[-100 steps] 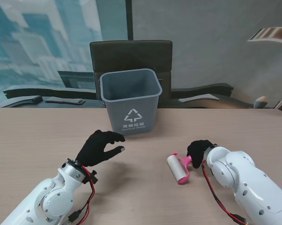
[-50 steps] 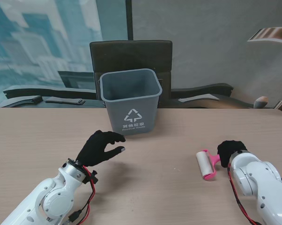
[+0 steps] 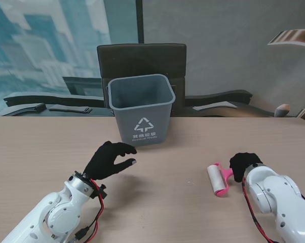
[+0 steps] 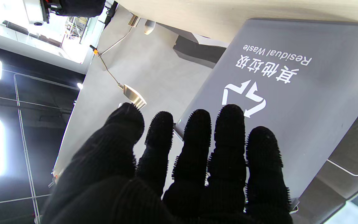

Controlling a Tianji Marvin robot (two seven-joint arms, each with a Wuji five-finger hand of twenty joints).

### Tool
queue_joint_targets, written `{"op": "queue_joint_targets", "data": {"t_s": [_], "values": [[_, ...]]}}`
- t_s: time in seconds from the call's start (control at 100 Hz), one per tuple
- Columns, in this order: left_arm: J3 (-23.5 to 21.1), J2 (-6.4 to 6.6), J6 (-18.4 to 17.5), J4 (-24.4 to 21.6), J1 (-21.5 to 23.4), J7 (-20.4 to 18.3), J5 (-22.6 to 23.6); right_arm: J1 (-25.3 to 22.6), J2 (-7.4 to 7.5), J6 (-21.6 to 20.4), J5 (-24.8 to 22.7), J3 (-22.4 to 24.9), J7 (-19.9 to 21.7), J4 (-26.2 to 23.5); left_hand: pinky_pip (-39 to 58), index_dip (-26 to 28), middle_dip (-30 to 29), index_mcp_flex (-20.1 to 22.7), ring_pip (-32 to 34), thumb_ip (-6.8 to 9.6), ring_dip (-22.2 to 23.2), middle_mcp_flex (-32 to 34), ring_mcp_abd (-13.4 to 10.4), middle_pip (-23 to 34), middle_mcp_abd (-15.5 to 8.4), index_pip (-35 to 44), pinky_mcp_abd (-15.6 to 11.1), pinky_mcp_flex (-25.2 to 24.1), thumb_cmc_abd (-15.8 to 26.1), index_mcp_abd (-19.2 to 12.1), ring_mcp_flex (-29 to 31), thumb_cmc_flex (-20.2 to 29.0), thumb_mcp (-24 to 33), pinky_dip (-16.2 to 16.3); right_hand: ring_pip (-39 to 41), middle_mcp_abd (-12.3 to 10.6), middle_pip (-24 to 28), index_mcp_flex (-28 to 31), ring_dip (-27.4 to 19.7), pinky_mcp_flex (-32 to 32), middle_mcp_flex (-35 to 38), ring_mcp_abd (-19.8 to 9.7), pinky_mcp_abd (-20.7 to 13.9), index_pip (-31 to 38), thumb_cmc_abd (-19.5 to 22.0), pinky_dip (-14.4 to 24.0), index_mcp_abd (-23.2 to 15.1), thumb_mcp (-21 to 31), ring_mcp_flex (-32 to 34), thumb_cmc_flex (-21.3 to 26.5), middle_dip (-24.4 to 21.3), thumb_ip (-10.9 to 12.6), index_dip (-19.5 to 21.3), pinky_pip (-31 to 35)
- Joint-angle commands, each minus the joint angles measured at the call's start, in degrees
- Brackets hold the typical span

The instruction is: Replace a lint-roller refill

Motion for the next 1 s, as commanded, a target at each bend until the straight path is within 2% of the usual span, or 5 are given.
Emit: {"op": "queue_joint_targets", "data": {"t_s": [0.0,0.52,0.72,0.85,0.99], "values": [[0.1,-0.08,0.1,0.1,0.0,-1.0,-0.3,0.0,-0.62,-1.5,0.1,-1.5,1.3,-1.0,1.4,-0.6,1.3,0.2,1.7,0.94,0.6,0.8,-0.7,0.8,-1.3,1.0,-0.2,-0.1,-1.2,-1.1,0.9,1.7,0.6,1.1,12.0,6.1,2.4,0.7,2.1,4.3,2.3,-20.5,-10.8,-0.4,0.8,2.0,1.7,1.7,-1.0,0.3,0.4,-2.2,1.1,16.5],[0.4,-0.11,-0.2,0.2,0.0,-0.7,-0.2,5.2,-0.50,-4.8,11.3,-11.8,1.4,-1.2,1.3,-0.7,1.3,-0.1,1.6,1.04,0.6,0.7,-0.7,0.8,-1.3,0.6,-0.2,0.0,-0.8,-0.9,0.8,1.6,0.7,1.1,11.8,6.1,2.3,0.4,1.7,4.3,2.1,-20.8,-10.7,-0.8,1.1,1.8,1.7,1.3,-1.0,-0.4,0.3,-2.3,1.1,16.3],[0.6,-0.10,0.1,0.3,-0.2,-1.2,-0.7,5.0,-1.51,-2.5,14.9,-9.8,-4.5,-1.3,1.3,-0.6,1.3,0.0,1.6,1.01,0.6,0.8,-0.6,0.8,-1.3,0.7,-0.2,0.0,-0.9,-1.0,0.9,1.6,0.7,1.1,12.0,5.9,2.2,0.4,1.7,4.3,2.3,-20.8,-10.7,-0.8,1.1,1.8,1.7,1.5,-1.1,-0.5,0.2,-2.3,1.2,16.3],[0.8,-0.09,0.2,0.3,-0.3,-1.4,-0.8,6.5,-2.90,3.2,23.0,-9.4,-9.5,0.8,1.3,-0.6,1.3,0.1,1.6,1.02,0.6,0.8,-0.6,0.8,-1.2,0.7,-0.2,-0.1,-0.9,-1.0,0.9,1.7,0.6,1.1,11.7,6.3,1.9,0.5,1.0,4.0,1.9,-19.8,-9.2,-1.0,0.9,1.2,1.9,1.8,-1.0,-0.3,-0.1,-2.5,1.1,15.1],[0.6,-0.05,0.2,0.3,-0.2,-1.5,-0.7,8.2,-3.72,6.6,23.0,-8.9,-14.9,4.5,1.3,-0.5,1.3,0.1,1.6,1.03,0.6,0.7,-0.6,0.7,-1.2,0.8,-0.2,-0.1,-0.9,-0.9,0.8,1.7,0.6,1.1,11.4,6.5,1.6,0.5,0.1,3.9,1.6,-19.4,-8.3,-1.0,0.9,0.7,2.1,2.0,-1.0,-0.2,-0.3,-2.5,1.1,14.5]]}}
